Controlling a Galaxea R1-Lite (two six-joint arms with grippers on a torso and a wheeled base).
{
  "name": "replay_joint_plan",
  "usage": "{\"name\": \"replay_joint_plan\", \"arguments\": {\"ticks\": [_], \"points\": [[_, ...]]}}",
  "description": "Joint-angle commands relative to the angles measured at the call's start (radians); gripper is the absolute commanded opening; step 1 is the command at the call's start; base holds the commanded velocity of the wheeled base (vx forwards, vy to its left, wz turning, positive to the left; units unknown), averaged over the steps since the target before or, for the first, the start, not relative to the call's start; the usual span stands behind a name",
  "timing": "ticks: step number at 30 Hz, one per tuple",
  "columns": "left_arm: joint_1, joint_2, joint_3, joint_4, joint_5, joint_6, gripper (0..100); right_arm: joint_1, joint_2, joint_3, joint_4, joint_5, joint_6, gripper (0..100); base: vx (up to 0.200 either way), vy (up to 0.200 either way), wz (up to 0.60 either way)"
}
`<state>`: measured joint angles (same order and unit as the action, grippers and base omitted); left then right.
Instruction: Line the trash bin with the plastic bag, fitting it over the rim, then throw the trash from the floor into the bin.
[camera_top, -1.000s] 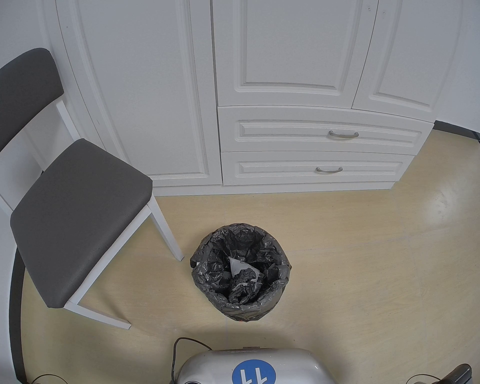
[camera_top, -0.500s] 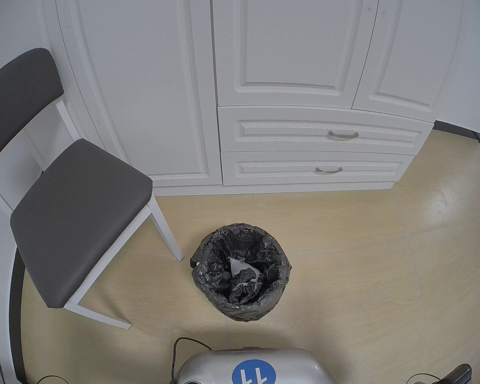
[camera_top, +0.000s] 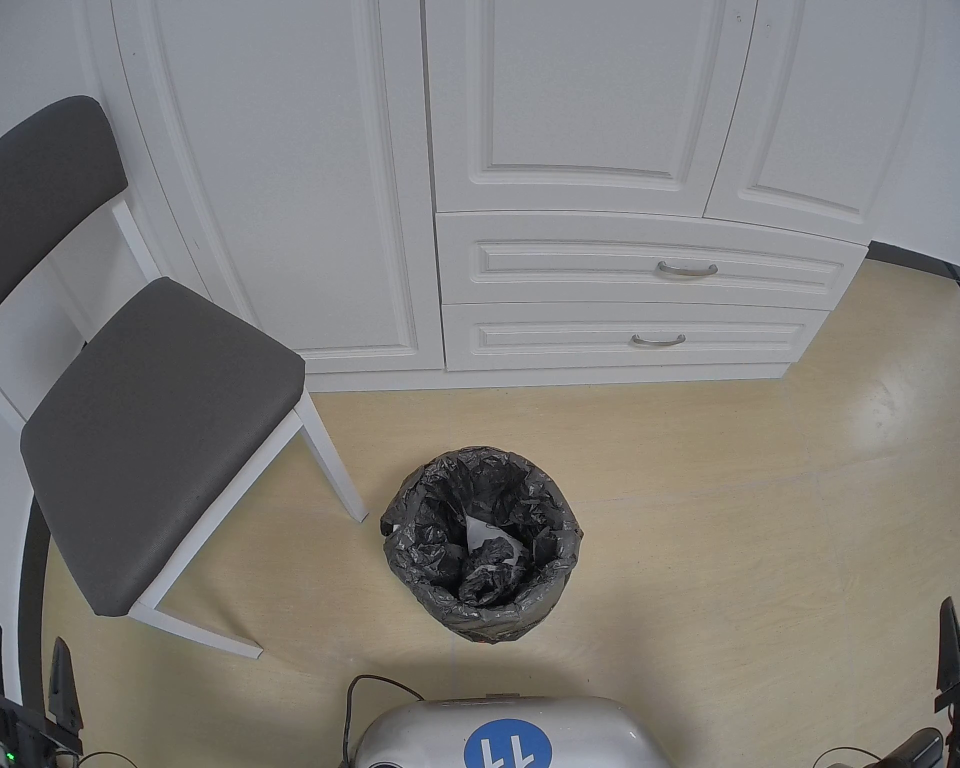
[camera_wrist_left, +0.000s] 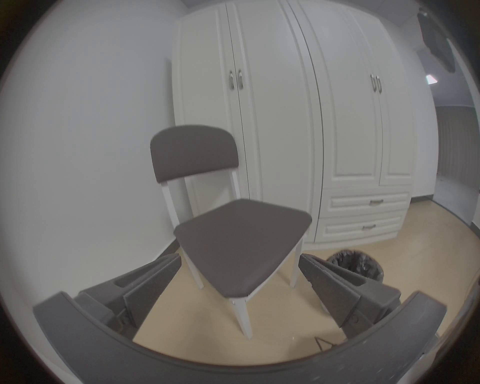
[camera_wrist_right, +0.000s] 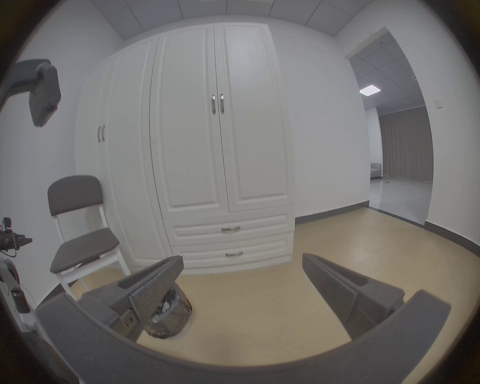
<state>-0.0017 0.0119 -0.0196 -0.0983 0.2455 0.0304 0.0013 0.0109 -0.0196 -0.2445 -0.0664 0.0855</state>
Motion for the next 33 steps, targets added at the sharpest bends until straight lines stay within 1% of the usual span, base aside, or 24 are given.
{"name": "replay_joint_plan", "arguments": {"ticks": [1,6,9,13,14,16,21,27,33], "points": [[0.000,-0.012,0.020,0.026,0.000,-0.018,100,0.000,-0.011,0.020,0.065,-0.003,-0.009,100,0.000,0.000,0.00],[0.000,-0.012,0.020,0.026,-0.003,-0.043,100,-0.001,-0.011,0.020,0.097,-0.003,-0.012,100,0.000,0.000,0.00],[0.000,-0.012,0.020,0.026,-0.023,-0.035,100,-0.001,-0.011,0.020,0.117,-0.003,-0.012,100,0.000,0.000,0.00],[0.002,-0.012,0.020,0.028,-0.080,-0.038,100,-0.001,-0.011,0.020,0.146,-0.003,-0.018,100,0.000,0.000,0.00],[0.002,-0.012,0.020,0.028,-0.080,-0.038,100,-0.001,-0.011,0.020,0.146,-0.003,-0.018,100,0.000,0.000,0.00],[0.002,-0.012,0.020,0.031,-0.107,-0.046,100,-0.001,-0.011,0.020,0.146,-0.003,-0.020,100,0.000,0.000,0.00],[0.000,-0.012,0.013,0.063,-0.146,-0.060,100,-0.001,-0.011,0.020,0.149,-0.001,-0.021,100,0.000,0.000,0.00],[0.002,-0.012,0.020,0.054,-0.147,-0.037,100,-0.001,-0.011,0.020,0.139,-0.001,-0.032,100,0.000,0.000,0.00],[0.002,-0.012,0.020,0.057,-0.158,-0.050,100,-0.001,-0.011,0.020,0.132,-0.003,-0.052,100,0.000,0.000,0.00]]}}
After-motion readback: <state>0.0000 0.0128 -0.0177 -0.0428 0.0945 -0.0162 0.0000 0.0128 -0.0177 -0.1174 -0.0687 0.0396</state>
